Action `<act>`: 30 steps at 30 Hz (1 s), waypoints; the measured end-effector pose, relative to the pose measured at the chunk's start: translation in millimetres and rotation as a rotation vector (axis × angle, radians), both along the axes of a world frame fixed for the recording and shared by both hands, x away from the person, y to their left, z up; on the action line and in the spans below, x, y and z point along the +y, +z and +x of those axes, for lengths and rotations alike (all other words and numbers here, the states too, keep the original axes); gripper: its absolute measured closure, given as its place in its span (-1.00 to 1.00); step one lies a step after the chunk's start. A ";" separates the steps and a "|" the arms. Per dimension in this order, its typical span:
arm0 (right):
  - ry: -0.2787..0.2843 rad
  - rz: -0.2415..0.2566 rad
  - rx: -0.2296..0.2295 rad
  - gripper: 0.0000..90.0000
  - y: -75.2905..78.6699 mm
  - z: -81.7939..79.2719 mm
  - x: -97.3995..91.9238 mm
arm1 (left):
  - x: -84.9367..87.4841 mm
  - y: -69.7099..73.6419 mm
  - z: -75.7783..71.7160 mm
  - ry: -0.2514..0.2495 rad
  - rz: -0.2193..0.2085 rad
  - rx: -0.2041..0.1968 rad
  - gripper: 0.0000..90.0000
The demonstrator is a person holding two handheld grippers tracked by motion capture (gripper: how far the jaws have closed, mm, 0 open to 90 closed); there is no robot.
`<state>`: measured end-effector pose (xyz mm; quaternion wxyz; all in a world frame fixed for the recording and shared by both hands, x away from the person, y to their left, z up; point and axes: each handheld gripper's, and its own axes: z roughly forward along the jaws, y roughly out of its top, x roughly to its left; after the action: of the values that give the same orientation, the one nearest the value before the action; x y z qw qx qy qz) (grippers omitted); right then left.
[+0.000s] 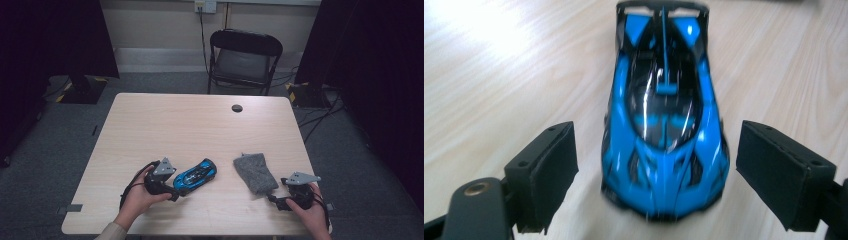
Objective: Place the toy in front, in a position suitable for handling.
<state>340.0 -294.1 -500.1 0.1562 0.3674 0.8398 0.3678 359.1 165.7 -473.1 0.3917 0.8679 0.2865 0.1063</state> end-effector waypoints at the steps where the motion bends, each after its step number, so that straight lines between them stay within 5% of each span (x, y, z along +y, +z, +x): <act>1: 0.000 0.000 0.000 -0.68 0.0 0.0 0.0 | 5.0 -3.1 -4.1 0.001 -0.001 0.013 -0.64; 10: -0.001 0.000 0.000 -0.68 0.0 0.0 0.1 | 8.9 -18.9 -9.1 -0.003 0.022 0.035 -0.64; 30: -0.002 0.000 0.000 -0.68 0.0 0.0 0.1 | -6.0 -26.3 -4.6 -0.028 0.024 -0.023 -0.64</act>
<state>340.0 -294.0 -500.1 0.1565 0.3681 0.8396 0.3676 354.5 159.7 -499.4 0.3861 0.8751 0.2685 0.1140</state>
